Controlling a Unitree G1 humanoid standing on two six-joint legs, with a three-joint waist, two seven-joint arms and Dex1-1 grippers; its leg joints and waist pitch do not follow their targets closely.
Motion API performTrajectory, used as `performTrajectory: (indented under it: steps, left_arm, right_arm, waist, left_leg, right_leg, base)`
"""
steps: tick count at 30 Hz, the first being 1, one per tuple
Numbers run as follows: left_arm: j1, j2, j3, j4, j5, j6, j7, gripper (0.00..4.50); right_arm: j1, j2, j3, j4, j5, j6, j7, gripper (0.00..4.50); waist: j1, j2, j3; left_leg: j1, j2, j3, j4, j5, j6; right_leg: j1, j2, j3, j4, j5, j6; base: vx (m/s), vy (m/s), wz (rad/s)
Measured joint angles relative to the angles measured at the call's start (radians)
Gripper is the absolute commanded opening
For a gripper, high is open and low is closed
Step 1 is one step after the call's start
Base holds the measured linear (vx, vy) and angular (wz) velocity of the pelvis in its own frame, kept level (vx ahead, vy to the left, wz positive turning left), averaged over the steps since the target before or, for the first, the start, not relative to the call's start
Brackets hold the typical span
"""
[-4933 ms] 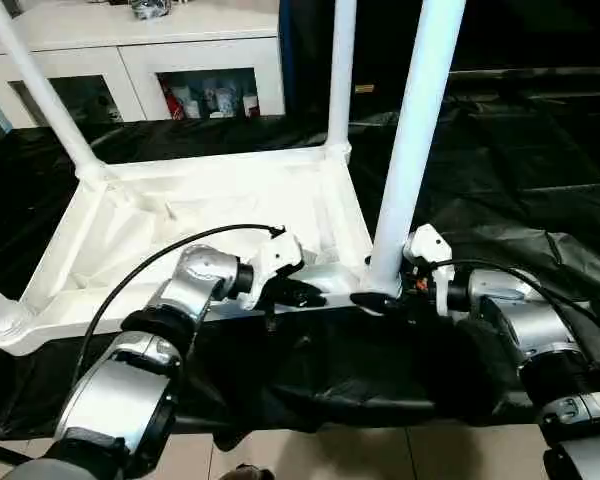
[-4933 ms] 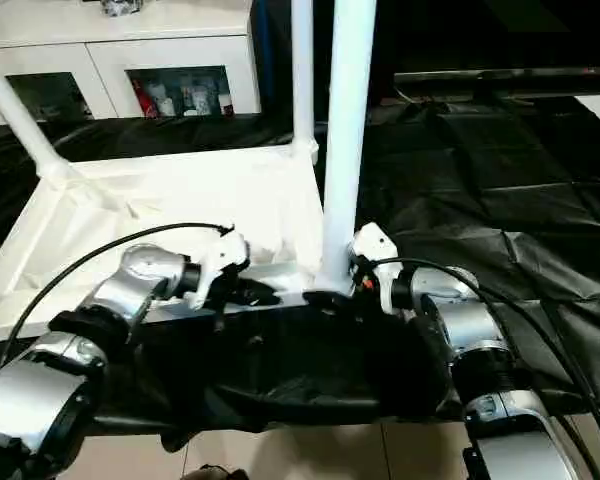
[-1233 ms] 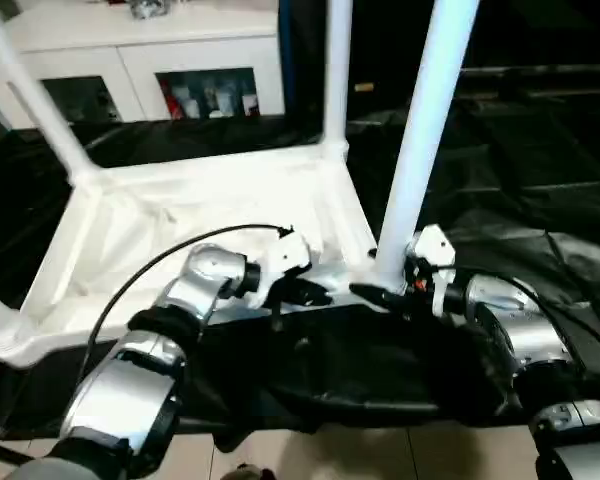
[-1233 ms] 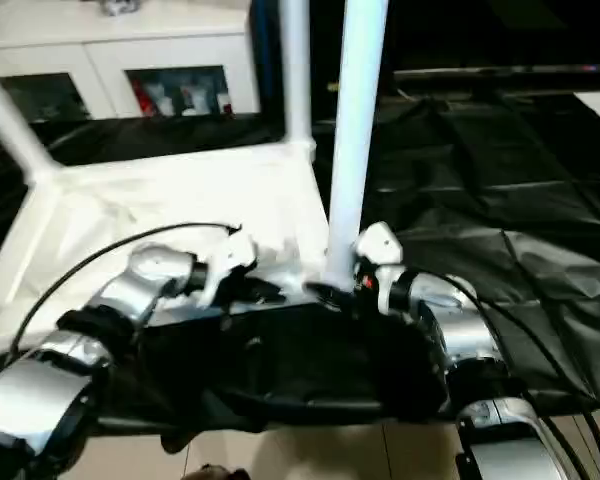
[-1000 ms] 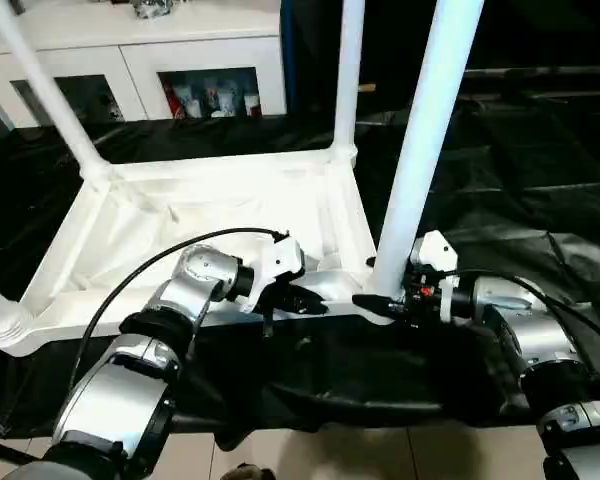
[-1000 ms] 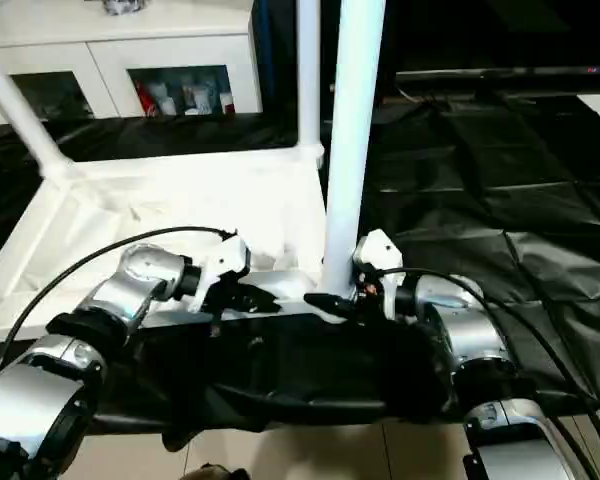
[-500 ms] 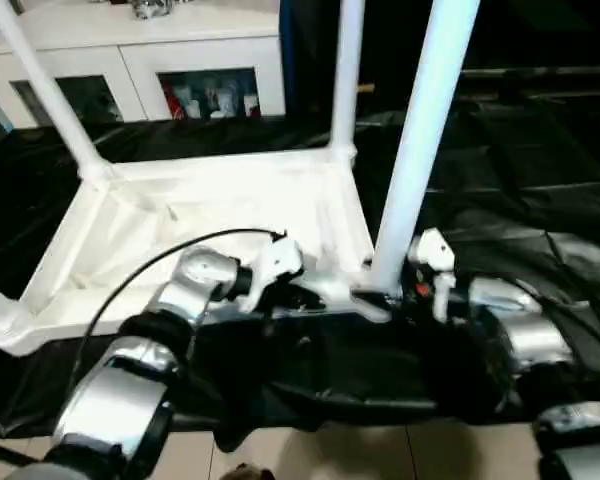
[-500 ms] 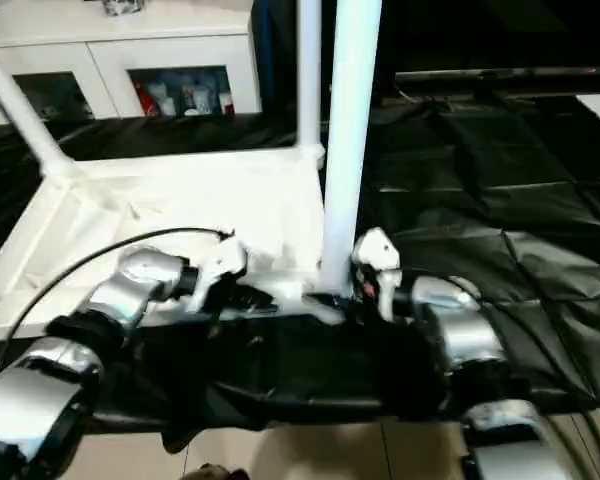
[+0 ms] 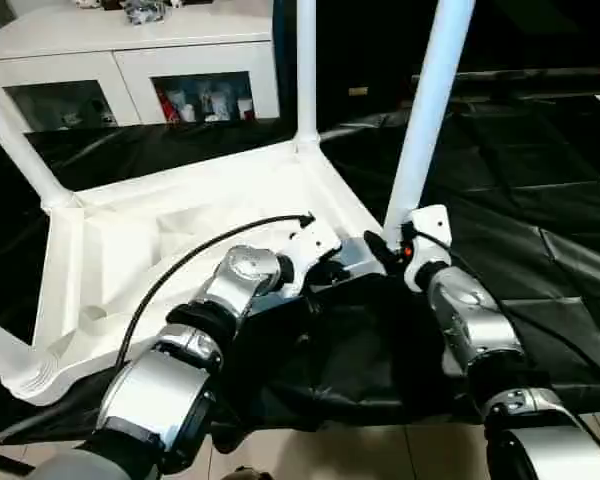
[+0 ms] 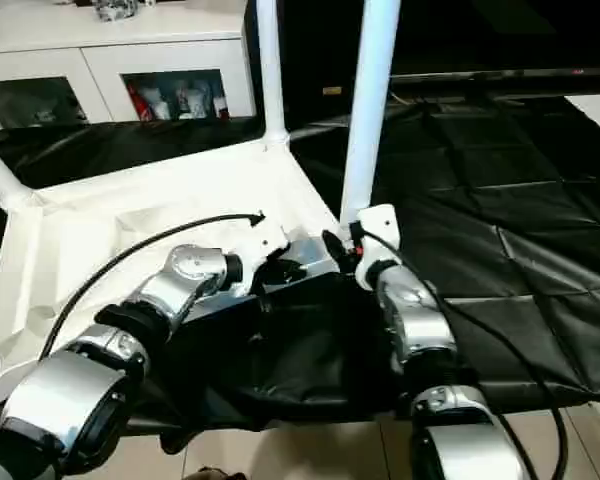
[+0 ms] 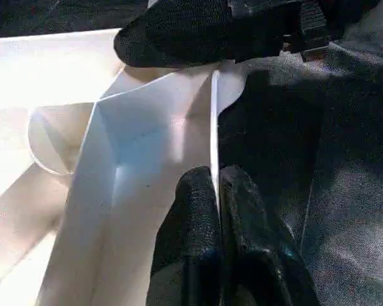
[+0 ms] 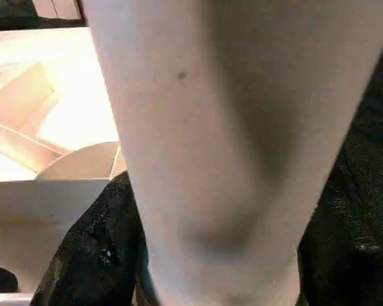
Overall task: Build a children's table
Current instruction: Rotate leg to tighten
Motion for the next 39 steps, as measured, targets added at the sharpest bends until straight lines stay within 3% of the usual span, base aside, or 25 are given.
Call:
performTrajectory:
  steps: [6, 11, 18, 23, 25, 28, 29, 33, 34, 39]
  left_arm:
    - [0.009, 0.029, 0.007, -0.004, -0.003, -0.022, -0.054, 0.0]
    - [0.051, 0.096, 0.003, -0.058, -0.019, -0.057, -0.207, 0.0]
    - [0.104, 0.168, -0.012, -0.128, -0.051, -0.091, -0.423, 0.0]
    - [0.128, 0.199, -0.016, -0.168, -0.064, -0.086, -0.524, 0.0]
    - [0.129, 0.201, -0.017, -0.171, -0.066, -0.084, -0.535, 0.0]
    - [0.131, 0.202, -0.017, -0.178, -0.068, -0.079, -0.536, 0.0]
    - [0.133, 0.202, -0.017, -0.182, -0.068, -0.077, -0.536, 0.0]
    - [0.136, 0.204, -0.017, -0.19, -0.07, -0.069, -0.537, 0.0]
    - [0.137, 0.204, -0.017, -0.191, -0.07, -0.068, -0.537, 0.0]
    - [0.136, 0.19, -0.018, -0.187, -0.067, -0.069, -0.51, 0.0]
  right_arm:
    - [0.011, 0.008, 0.002, -0.016, 0.012, -0.017, 0.062, 3.84]
    - [0.057, -0.066, 0.055, -0.083, 0.033, -0.013, 0.314, 3.84]
    - [0.11, -0.18, 0.134, -0.191, 0.073, 0.017, 0.624, 3.84]
    - [0.113, -0.219, 0.153, -0.216, 0.097, 0.019, 0.754, 3.84]
    - [0.112, -0.224, 0.153, -0.22, 0.102, 0.026, 0.777, 3.49]
    - [0.112, -0.224, 0.153, -0.22, 0.11, 0.034, 0.797, 3.46]
    - [0.112, -0.224, 0.153, -0.22, 0.116, 0.038, 0.8, 3.12]
    - [0.111, -0.224, 0.153, -0.221, 0.13, 0.051, 0.815, 2.97]
    - [0.111, -0.225, 0.153, -0.222, 0.131, 0.053, 0.816, 2.73]
    - [0.123, -0.217, 0.148, -0.231, 0.13, 0.058, 0.786, 2.64]
  waist:
    - [-0.012, 0.001, 0.0]
    - [-0.014, 0.002, 0.0]
    - [0.005, 0.0, 0.002]
    - [0.016, -0.002, 0.003]
    - [0.018, -0.003, 0.003]
    - [0.018, -0.003, 0.003]
    - [0.018, -0.003, 0.003]
    - [0.018, -0.003, 0.003]
    - [0.017, -0.003, 0.003]
    - [0.019, -0.003, 0.003]
  left_leg:
    - [0.0, 0.0, 0.0, -0.003, 0.0, 0.0]
    - [0.0, 0.001, 0.0, -0.008, 0.0, 0.0]
    - [-0.001, 0.001, 0.001, -0.008, 0.0, 0.0]
    - [-0.001, 0.001, 0.002, -0.007, 0.0, 0.0]
    - [-0.001, 0.001, 0.003, -0.007, 0.0, 0.0]
    - [-0.002, 0.001, 0.003, -0.007, 0.0, 0.0]
    - [-0.002, 0.001, 0.003, -0.007, 0.0, 0.0]
    - [-0.002, 0.001, 0.003, -0.007, 0.0, 0.0]
    - [-0.002, 0.001, 0.003, -0.007, 0.0, 0.0]
    - [-0.002, 0.001, 0.003, -0.007, 0.0, 0.0]
  right_leg:
    - [-0.001, 0.0, -0.001, 0.0, 0.0, 0.0]
    - [-0.003, 0.001, -0.003, 0.0, -0.001, 0.001]
    - [-0.004, 0.0, -0.003, 0.0, -0.001, 0.002]
    - [-0.005, 0.0, -0.001, 0.0, -0.001, 0.002]
    - [-0.005, 0.0, -0.001, 0.0, -0.001, 0.002]
    - [-0.005, 0.0, -0.001, 0.0, -0.001, 0.002]
    - [-0.005, 0.0, -0.001, 0.0, -0.001, 0.002]
    - [-0.005, 0.0, -0.001, 0.001, -0.001, 0.002]
    - [-0.005, 0.0, -0.001, 0.0, -0.001, 0.002]
    - [-0.005, 0.0, -0.001, 0.001, -0.001, 0.002]
  base:
    - [0.0, 0.0, 0.0]
    - [0.0, 0.0, 0.0]
    - [0.0, 0.0, 0.0]
    - [0.0, 0.0, 0.0]
    - [0.0, 0.0, 0.0]
    - [0.0, 0.0, 0.0]
    - [0.0, 0.0, 0.0]
    - [0.0, 0.0, 0.0]
    - [0.0, 0.0, 0.0]
    - [0.0, 0.0, 0.0]
